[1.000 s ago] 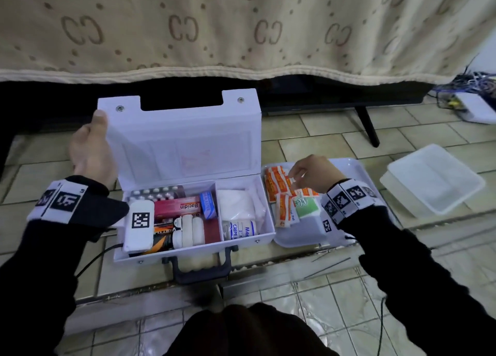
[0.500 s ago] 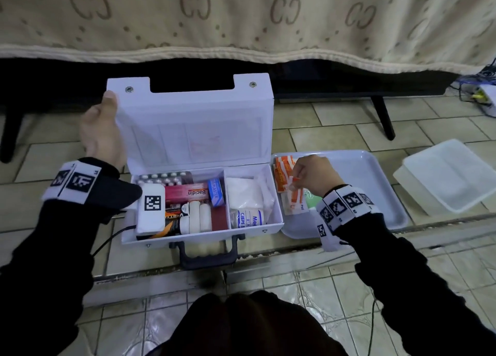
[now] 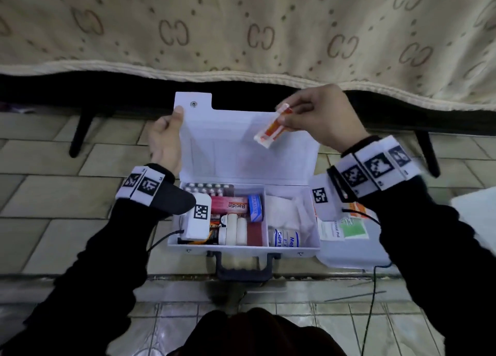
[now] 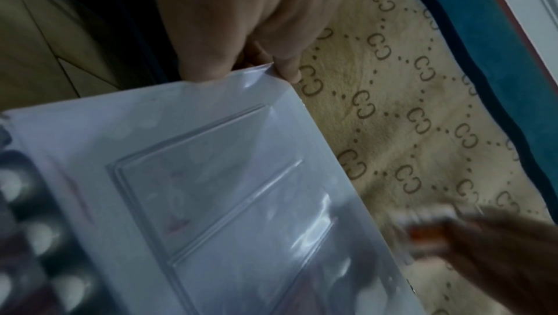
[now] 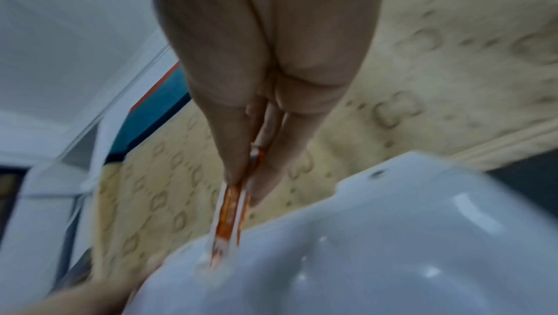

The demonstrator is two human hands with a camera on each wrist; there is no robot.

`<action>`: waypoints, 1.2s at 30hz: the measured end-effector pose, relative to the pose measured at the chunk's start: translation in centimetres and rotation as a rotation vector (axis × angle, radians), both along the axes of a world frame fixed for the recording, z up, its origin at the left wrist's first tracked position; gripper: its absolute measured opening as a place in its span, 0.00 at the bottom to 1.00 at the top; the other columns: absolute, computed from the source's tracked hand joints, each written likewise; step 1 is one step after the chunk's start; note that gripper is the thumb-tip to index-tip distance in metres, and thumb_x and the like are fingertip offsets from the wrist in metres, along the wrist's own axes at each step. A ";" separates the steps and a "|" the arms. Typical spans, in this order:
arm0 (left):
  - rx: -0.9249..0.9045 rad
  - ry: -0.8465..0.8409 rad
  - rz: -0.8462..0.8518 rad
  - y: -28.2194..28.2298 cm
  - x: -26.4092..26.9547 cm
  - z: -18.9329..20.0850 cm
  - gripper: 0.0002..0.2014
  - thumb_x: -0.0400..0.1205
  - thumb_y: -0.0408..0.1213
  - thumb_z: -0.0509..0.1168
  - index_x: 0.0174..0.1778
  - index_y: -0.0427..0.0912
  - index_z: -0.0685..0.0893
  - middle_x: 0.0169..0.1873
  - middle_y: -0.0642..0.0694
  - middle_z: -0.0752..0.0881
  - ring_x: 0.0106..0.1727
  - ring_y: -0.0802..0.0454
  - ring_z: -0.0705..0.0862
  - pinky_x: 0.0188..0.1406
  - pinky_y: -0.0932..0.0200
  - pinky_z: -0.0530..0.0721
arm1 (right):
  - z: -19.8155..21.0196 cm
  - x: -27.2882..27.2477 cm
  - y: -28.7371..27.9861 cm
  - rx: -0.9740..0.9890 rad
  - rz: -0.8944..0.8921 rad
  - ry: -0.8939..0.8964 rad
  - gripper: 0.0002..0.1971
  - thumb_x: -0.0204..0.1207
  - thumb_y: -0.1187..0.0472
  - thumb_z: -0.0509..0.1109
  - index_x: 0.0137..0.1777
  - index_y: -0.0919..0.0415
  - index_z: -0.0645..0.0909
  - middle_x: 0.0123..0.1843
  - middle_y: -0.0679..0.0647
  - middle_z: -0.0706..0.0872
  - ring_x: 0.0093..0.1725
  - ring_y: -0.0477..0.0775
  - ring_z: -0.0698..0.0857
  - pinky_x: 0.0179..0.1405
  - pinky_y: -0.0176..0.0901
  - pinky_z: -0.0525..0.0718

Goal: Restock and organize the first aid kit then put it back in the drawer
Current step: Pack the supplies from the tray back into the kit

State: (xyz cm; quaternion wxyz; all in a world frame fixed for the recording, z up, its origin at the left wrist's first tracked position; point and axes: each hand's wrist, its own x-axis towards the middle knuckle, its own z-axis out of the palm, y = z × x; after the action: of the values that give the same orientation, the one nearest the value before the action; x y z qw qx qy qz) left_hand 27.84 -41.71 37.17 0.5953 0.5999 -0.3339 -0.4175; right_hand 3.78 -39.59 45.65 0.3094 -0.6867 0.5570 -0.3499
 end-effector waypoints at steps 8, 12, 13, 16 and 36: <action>0.065 -0.034 -0.002 0.3 -0.2 1.0 0.17 0.82 0.49 0.63 0.30 0.47 0.74 0.26 0.50 0.69 0.32 0.54 0.67 0.31 0.64 0.70 | -0.9 10.1 -2.8 -0.216 0.095 0.179 0.07 0.70 0.70 0.72 0.46 0.66 0.88 0.43 0.60 0.91 0.43 0.53 0.88 0.41 0.33 0.82; 0.053 -0.019 -0.028 0.4 -0.1 1.1 0.15 0.82 0.49 0.63 0.39 0.40 0.79 0.31 0.48 0.74 0.37 0.52 0.71 0.34 0.62 0.72 | -1.1 11.1 -2.7 -0.206 0.119 0.205 0.06 0.71 0.68 0.73 0.46 0.66 0.88 0.42 0.57 0.91 0.40 0.49 0.87 0.36 0.23 0.78; 0.052 -0.022 -0.029 0.4 -0.1 1.1 0.15 0.82 0.49 0.63 0.42 0.39 0.79 0.30 0.50 0.74 0.36 0.54 0.70 0.33 0.64 0.71 | -1.2 11.2 -2.6 -0.208 0.134 0.236 0.05 0.71 0.67 0.73 0.46 0.65 0.88 0.42 0.56 0.91 0.41 0.49 0.87 0.37 0.23 0.78; 0.044 -0.004 -0.040 0.4 -0.1 1.2 0.13 0.82 0.48 0.63 0.41 0.41 0.78 0.30 0.52 0.74 0.34 0.58 0.70 0.34 0.67 0.71 | -1.3 11.4 -2.4 -0.186 0.178 0.331 0.06 0.73 0.66 0.72 0.47 0.64 0.88 0.43 0.56 0.91 0.40 0.45 0.85 0.36 0.20 0.76; 0.042 0.075 -0.075 0.0 0.1 1.0 0.15 0.81 0.46 0.66 0.30 0.45 0.75 0.29 0.51 0.74 0.39 0.53 0.71 0.44 0.61 0.72 | -0.1 12.6 -3.6 -0.072 0.264 0.583 0.08 0.73 0.68 0.72 0.50 0.61 0.87 0.46 0.52 0.89 0.41 0.42 0.80 0.27 0.16 0.71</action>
State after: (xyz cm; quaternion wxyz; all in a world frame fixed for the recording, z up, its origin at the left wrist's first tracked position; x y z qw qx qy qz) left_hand 27.98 -41.69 38.22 0.5785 0.5832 -0.3246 -0.4689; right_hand 16.37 -43.20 45.56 0.1551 -0.8348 0.5156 -0.1150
